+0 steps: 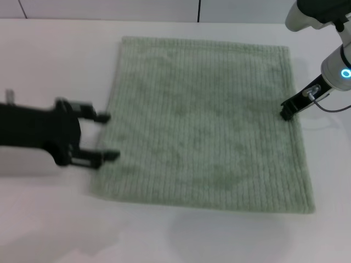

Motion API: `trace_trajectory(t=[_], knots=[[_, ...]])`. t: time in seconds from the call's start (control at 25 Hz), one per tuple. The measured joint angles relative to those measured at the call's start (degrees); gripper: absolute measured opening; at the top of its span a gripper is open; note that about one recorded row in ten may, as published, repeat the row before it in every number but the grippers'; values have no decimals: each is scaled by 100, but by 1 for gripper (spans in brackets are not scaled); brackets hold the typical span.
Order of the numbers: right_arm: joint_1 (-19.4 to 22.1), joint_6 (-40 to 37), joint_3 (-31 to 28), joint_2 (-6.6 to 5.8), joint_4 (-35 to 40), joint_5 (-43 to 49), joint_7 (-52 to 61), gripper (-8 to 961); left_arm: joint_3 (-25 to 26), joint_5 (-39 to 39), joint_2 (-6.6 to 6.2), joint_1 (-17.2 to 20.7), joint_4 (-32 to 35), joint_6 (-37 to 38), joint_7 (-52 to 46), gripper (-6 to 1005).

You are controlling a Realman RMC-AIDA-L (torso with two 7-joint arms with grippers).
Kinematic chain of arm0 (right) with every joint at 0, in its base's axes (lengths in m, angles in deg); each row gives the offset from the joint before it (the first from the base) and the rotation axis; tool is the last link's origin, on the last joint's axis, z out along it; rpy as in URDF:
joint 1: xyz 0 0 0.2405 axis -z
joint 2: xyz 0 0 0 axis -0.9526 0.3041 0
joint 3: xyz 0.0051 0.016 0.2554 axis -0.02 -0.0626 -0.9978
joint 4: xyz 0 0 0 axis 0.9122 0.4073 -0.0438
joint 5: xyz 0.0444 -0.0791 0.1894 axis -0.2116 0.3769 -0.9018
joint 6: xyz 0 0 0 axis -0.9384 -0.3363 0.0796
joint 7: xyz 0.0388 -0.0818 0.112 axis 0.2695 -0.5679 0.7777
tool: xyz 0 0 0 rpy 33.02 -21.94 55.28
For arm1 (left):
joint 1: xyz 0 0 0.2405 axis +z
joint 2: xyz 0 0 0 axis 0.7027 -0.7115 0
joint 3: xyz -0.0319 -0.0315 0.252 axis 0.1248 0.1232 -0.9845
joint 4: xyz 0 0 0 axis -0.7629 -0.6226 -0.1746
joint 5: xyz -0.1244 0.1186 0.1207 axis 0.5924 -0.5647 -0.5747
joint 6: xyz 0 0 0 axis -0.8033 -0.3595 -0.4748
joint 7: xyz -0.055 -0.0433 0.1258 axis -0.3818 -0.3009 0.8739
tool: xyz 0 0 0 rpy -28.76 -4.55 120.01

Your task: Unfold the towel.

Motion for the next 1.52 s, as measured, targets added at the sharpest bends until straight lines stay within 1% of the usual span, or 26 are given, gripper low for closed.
trace_trajectory(t=[0.04, 0.08, 0.16, 0.28, 0.4, 0.52, 0.72, 0.84, 1.0, 1.08, 1.12, 1.16, 1.2, 1.36, 1.44, 1.52], knots=[[3, 6, 0, 0, 0, 2, 0, 1, 252, 302, 0, 10, 43, -41, 200, 785], [5, 17, 0, 0, 0, 6, 0, 1, 363, 433, 7, 5, 104, -22, 290, 785], [6, 36, 0, 0, 4, 10, 0, 1, 436, 635, 16, -40, 257, 148, 426, 784], [-27, 39, 0, -2, 50, 24, 0, 1, 265, 777, 38, -190, 613, 672, 518, 784], [-67, 6, 0, -5, 174, 123, 34, 1, 33, 784, 34, -412, 1026, 1294, 537, 785], [-99, -11, 0, 6, 293, 209, 103, 1, -25, 832, 40, -664, 1500, 1794, 649, 784], [-137, 158, 8, 95, 432, 434, 212, 1, -29, 1435, 50, -995, 2549, 2710, 1138, 784], [-56, 477, 113, 211, 617, 489, 207, 1, 10, 2045, 50, -1122, 3226, 3266, 1616, 784], [376, 1069, 555, 464, 1378, 635, 234, 1, 23, 2994, 48, -1240, 3870, 3748, 2119, 785], [627, 1470, 866, 528, 1702, 626, 310, 1, 24, 3383, 47, -1289, 4087, 3927, 2242, 785], [751, 1697, 1032, 541, 1829, 592, 359, 1, 27, 3667, 50, -1309, 4207, 4027, 2321, 785], [1145, 2348, 1503, 552, 2146, 411, 475, 1, 31, 3955, 51, -1323, 4311, 4094, 2414, 785], [1145, 2348, 1503, 552, 2146, 411, 475, 1, 33, 4230, 55, -1331, 4414, 4155, 2529, 785], [1941, 3520, 2235, 551, 2729, -85, 509, 1, 41, 5229, 54, -1381, 4793, 4285, 2954, 784], [2431, 4393, 2628, 548, 2987, -298, 502, 1, 45, 5690, 52, -1409, 4956, 4327, 3164, 784], [2949, 5492, 3068, 549, 3149, -390, 506, 1, 48, 6176, 52, -1419, 5112, 4338, 3452, 785]])
